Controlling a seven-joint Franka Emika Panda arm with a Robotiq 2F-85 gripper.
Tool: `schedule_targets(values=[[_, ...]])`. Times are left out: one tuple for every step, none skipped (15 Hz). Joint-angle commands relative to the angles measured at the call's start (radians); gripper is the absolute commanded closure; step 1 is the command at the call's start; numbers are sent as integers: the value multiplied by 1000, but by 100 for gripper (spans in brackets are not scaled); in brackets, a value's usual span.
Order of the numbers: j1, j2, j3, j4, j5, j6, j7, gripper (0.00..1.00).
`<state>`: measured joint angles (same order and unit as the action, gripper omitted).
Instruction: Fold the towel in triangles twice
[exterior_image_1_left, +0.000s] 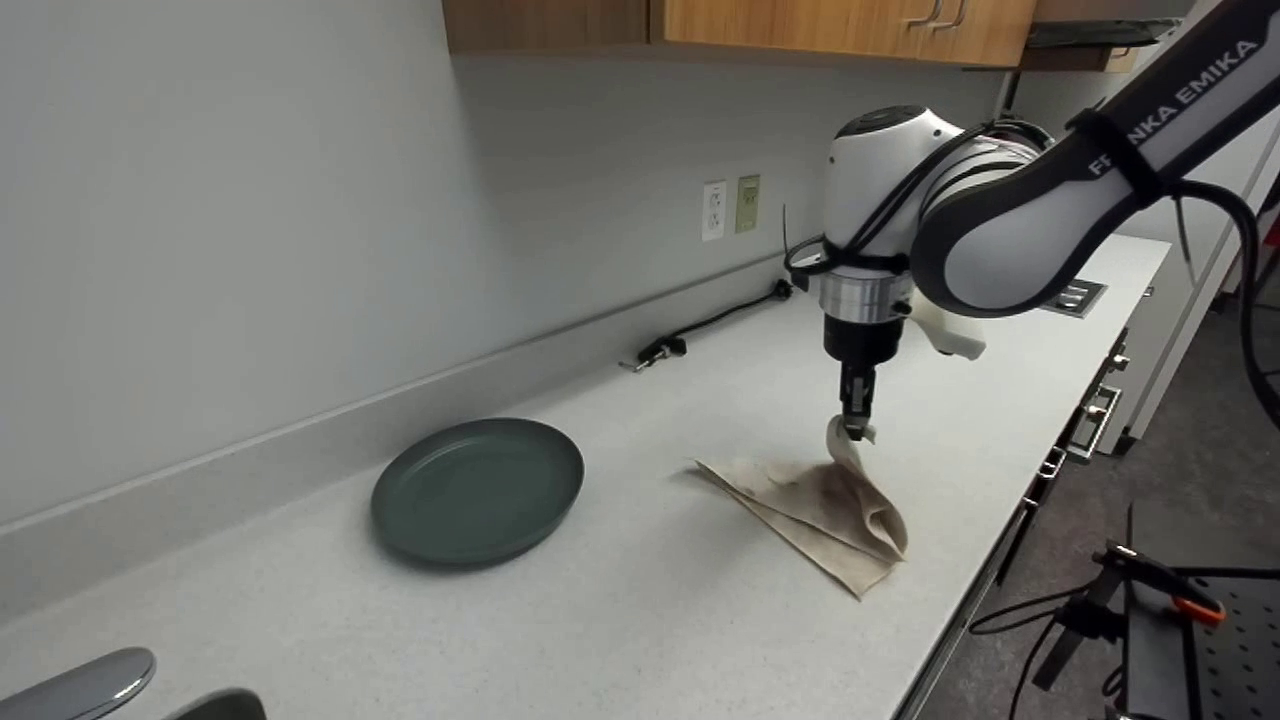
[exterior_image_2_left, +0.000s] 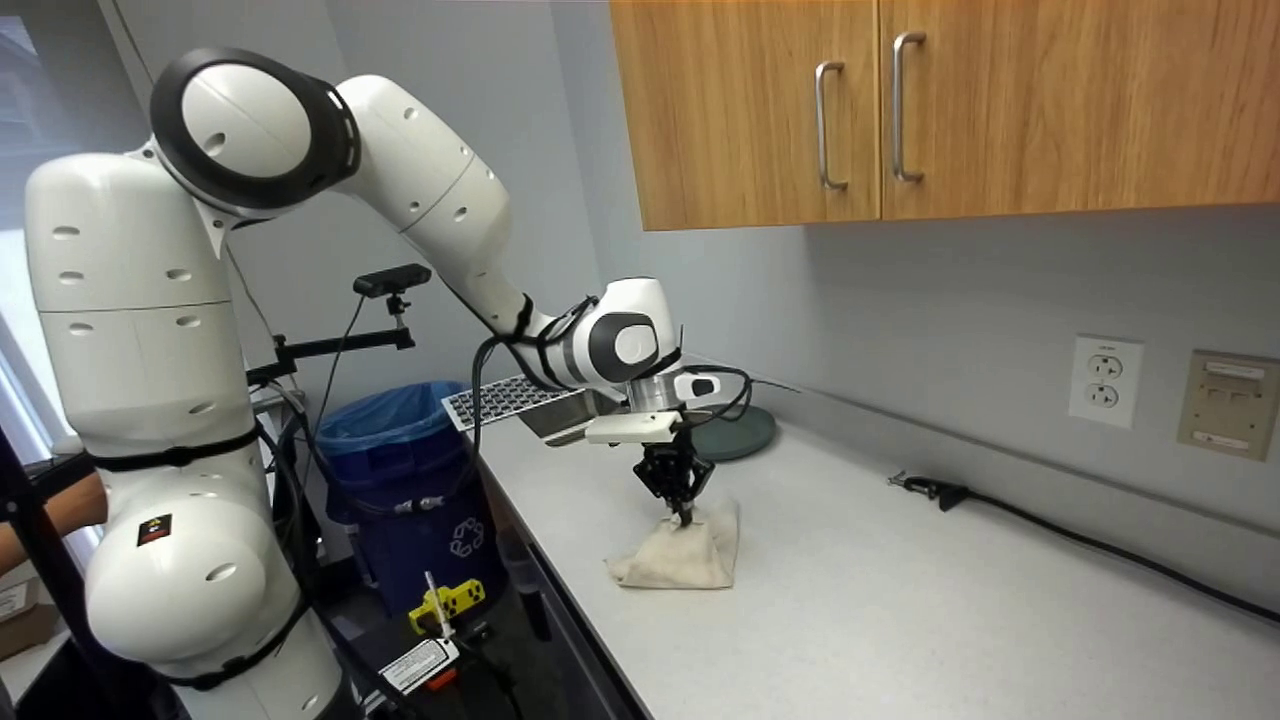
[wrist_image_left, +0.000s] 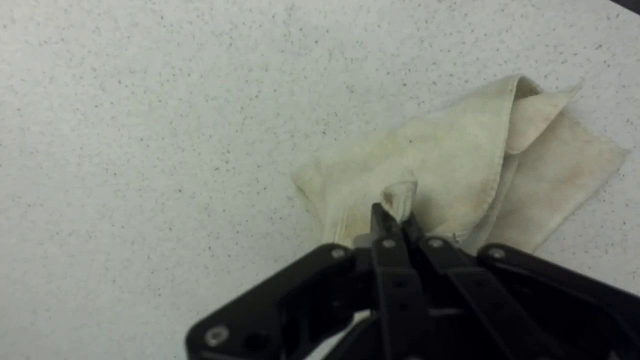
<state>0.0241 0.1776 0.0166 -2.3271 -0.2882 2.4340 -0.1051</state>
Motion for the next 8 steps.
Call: schedule_targets(values=[[27, 60, 10, 93, -17, -23, 2, 99], [33, 69, 12, 105, -18, -19, 1, 99], [38, 80, 16, 118, -16, -9, -7, 99], [41, 92, 20, 129, -13, 2, -15, 99], [45, 106, 21, 141, -15, 10, -14, 99], [51, 123, 23, 156, -19, 15, -12, 99], [54, 141, 24, 170, -18, 17, -12, 99], [56, 157, 23, 181, -20, 21, -10, 99]])
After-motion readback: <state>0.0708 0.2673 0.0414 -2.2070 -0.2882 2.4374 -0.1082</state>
